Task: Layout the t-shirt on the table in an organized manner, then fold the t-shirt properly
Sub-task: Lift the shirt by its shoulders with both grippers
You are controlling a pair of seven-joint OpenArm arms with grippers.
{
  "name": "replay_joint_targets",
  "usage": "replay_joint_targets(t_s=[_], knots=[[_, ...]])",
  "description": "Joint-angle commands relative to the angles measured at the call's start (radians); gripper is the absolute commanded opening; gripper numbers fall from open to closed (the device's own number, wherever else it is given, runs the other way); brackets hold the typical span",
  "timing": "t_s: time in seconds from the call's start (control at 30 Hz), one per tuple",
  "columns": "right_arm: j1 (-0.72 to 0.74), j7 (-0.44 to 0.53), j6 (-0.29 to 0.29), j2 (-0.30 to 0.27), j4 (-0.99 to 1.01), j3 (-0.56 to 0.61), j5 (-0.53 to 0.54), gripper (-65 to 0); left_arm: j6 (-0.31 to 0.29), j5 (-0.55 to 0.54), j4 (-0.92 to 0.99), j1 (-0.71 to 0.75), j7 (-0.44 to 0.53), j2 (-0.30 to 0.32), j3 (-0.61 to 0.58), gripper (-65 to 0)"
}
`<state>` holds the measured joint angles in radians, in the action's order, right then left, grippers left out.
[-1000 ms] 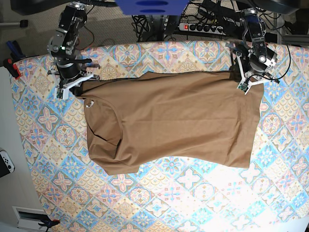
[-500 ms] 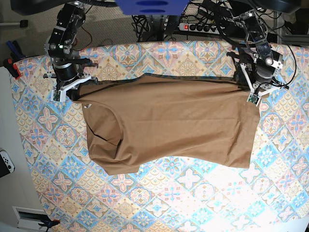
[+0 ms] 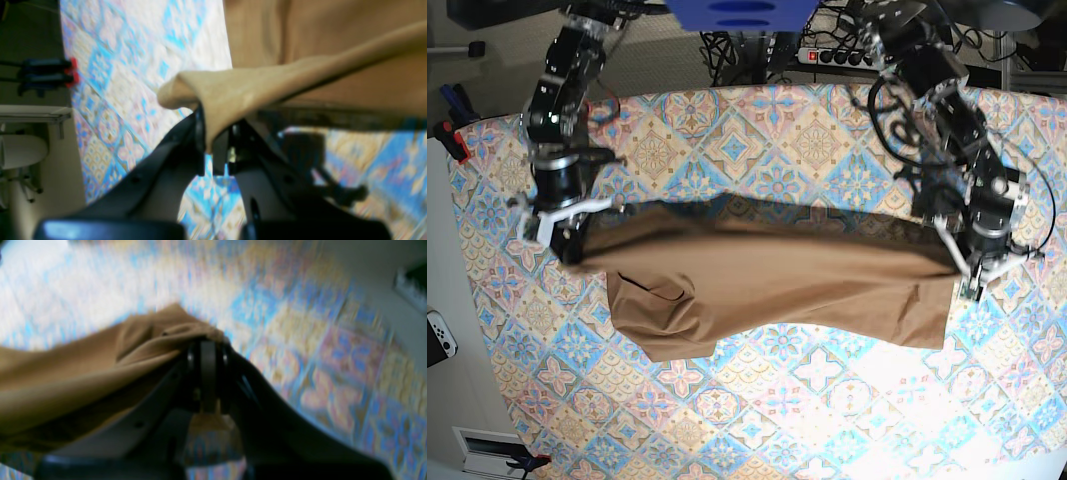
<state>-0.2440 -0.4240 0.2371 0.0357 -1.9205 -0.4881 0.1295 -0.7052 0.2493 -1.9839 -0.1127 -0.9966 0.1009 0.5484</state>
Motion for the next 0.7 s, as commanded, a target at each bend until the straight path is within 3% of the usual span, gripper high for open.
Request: replay_joint_targets(t_s=[0.0,0.17,0.3,0.67], knots=[[0.028,0.043,-0.003,-0.007,-0.021,-0.004,0.011,-65.0,0.007,-0.005,-0.019,-0.045,0.02,0.0,-0.001,-65.0],[0.171,0.057,-0.003,-0.015,-0.024,-0.004,0.009,-65.0,0.007,-0.008,-0.021,-0.195,0.02,-0.045,-0.004,-65.0],[0.278,0.066,-0.003,-0.081,-0.026,-0.002,0.009,-65.0,0.007,-0.012,-0.021,-0.328,0.02,-0.076,-0.004,-65.0],[0.487,0.271,-0.003,-0.09,-0.026,0.001,0.009,-65.0,0.007,-0.006,-0.024,-0.631,0.02,-0.108,-0.004,-65.0]])
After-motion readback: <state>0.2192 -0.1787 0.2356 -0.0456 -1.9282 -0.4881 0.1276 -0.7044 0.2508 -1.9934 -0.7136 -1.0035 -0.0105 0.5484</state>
